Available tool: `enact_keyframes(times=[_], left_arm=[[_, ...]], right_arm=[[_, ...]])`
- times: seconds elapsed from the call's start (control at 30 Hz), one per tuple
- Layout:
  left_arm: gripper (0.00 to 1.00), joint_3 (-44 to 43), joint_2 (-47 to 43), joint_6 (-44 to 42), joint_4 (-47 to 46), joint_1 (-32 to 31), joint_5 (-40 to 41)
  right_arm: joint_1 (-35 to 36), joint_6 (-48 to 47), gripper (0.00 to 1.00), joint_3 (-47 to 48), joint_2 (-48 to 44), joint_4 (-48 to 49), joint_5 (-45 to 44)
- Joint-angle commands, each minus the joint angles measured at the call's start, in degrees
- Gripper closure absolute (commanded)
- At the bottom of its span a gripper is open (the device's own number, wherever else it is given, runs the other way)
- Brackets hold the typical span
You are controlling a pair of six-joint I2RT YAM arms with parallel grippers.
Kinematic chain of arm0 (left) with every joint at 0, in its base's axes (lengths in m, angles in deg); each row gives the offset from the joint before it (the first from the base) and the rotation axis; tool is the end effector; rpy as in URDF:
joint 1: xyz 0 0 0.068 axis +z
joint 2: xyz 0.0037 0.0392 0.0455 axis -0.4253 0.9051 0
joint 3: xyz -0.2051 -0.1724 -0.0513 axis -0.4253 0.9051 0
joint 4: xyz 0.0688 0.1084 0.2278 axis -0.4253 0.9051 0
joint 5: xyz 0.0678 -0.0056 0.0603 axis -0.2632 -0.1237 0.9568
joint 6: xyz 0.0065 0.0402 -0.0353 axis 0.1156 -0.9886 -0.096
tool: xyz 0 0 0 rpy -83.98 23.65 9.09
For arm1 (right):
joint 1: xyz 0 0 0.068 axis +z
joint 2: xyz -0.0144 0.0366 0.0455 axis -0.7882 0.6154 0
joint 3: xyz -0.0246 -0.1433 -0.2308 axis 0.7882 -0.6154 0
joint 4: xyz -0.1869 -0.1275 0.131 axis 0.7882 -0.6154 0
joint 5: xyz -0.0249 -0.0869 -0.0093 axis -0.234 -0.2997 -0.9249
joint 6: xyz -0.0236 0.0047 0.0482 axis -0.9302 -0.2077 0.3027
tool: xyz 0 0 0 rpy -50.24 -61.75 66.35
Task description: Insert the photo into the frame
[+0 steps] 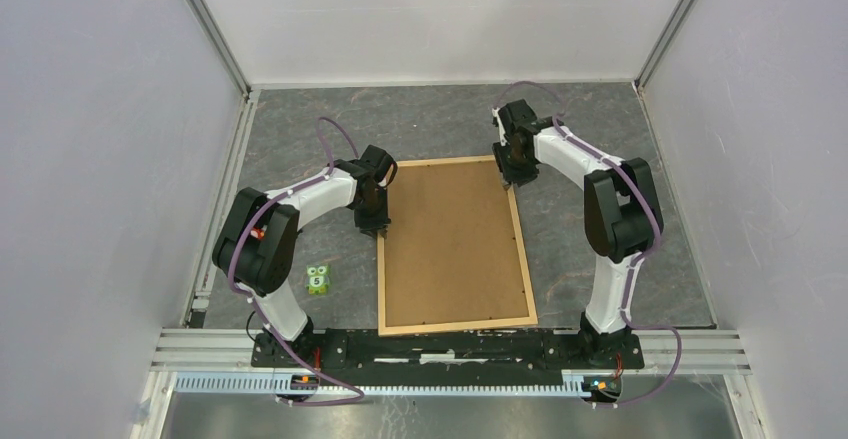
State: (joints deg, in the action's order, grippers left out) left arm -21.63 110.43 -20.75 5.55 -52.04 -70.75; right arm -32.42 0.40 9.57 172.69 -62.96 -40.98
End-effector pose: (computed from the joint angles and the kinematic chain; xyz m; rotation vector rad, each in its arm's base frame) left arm 0.2821 -0.1429 0.1636 -0.0668 2.9439 -0.1536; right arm 0.3797 0.1328 0.1941 -0.2411 2.7502 0.0422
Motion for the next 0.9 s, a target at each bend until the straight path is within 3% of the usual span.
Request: enact_keyframes(times=[0.0, 0.87], left_arm=[[0.78, 1.97, 1.16, -3.02, 1.95, -0.63, 2.99], [0.78, 1.97, 1.2, -3.02, 2.09, -0.64, 3.19]], right_arm=[[0.22, -0.77, 0.59, 2.32, 1.44, -1.36, -2.07], [0.27, -0.84, 0.66, 2.06, 3.48, -0.4, -2.27]])
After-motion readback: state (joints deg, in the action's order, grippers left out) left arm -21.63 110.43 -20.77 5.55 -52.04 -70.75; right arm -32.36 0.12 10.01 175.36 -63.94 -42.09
